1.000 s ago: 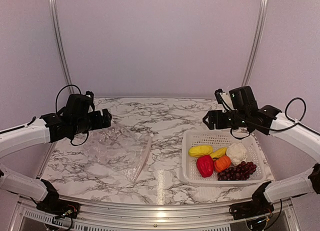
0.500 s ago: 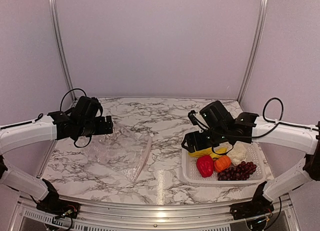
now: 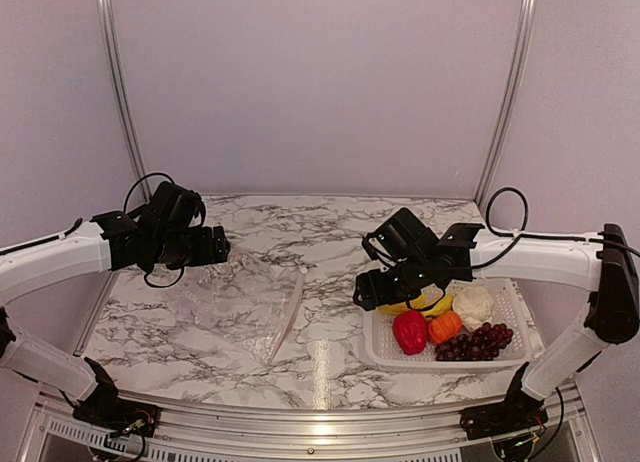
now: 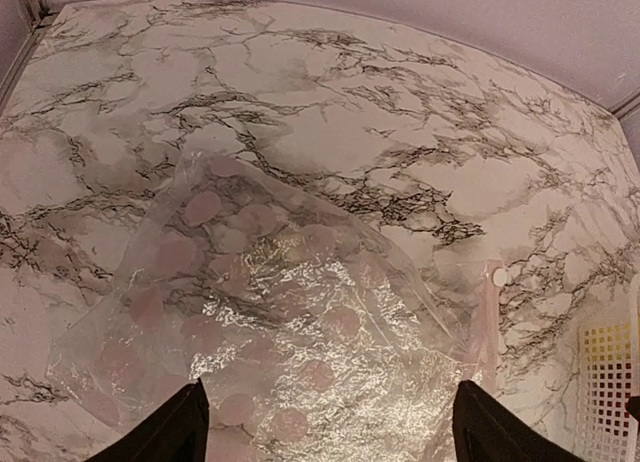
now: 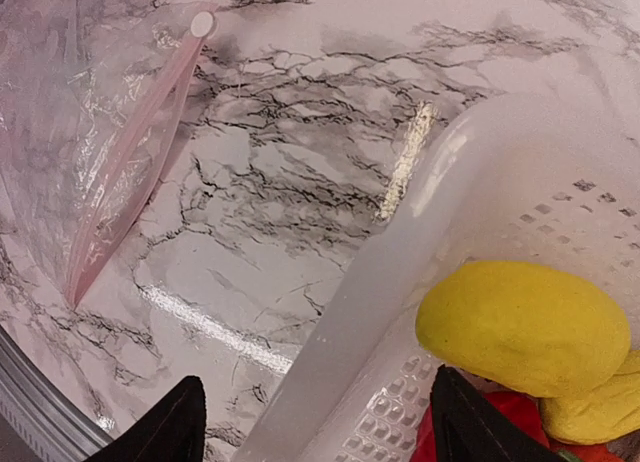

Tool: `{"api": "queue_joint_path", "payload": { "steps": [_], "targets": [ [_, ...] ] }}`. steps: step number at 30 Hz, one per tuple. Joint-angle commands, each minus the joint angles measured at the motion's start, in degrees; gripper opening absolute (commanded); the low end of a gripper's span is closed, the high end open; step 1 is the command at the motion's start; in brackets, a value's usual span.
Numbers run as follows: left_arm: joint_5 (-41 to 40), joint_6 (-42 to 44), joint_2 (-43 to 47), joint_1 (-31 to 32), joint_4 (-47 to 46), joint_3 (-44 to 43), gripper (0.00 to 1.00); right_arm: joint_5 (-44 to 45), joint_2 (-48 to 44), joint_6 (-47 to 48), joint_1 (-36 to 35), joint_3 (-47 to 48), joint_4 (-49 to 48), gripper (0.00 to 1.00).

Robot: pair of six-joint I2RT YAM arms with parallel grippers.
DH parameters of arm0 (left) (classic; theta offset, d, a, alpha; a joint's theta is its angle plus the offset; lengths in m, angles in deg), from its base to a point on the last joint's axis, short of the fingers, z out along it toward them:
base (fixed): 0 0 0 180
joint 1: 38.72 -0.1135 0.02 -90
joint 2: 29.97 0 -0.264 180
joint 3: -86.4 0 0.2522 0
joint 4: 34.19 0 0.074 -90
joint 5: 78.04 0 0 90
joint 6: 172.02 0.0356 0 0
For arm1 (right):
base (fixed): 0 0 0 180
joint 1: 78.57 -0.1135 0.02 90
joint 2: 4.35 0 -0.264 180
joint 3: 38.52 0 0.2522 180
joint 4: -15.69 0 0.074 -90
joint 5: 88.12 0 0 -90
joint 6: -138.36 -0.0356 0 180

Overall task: Place the food in the zip-top bag and seal the zipper
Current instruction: Adjust the bin at the center of the board.

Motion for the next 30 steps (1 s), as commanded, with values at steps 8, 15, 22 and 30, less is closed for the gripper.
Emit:
{"api": "queue_joint_path", "payload": {
  "steps": [8,15,22,30],
  "targets": [
    [4.98,0.18,6.73,0.37,4.43,2.2,0.86,-1.12,13.2,5.26,-3.25,14.94,4.64,0.66],
    [-0.43,1.52,10.27,0.37,8.6,4.65,0.86,2.59,19.02,10.72,-10.42,20.98,10.85,0.56],
    [-0.39,-1.18,12.17,0.37,8.97,6.01,0.87,1.38,15.16,13.83,-12.14,18.1,14.9,0.4],
    [0.76,-2.07,12.33,0.37,8.13,6.35,0.86,-4.38,7.84,24.75,-12.13,13.9,16.28,0.15]
  ]
}}
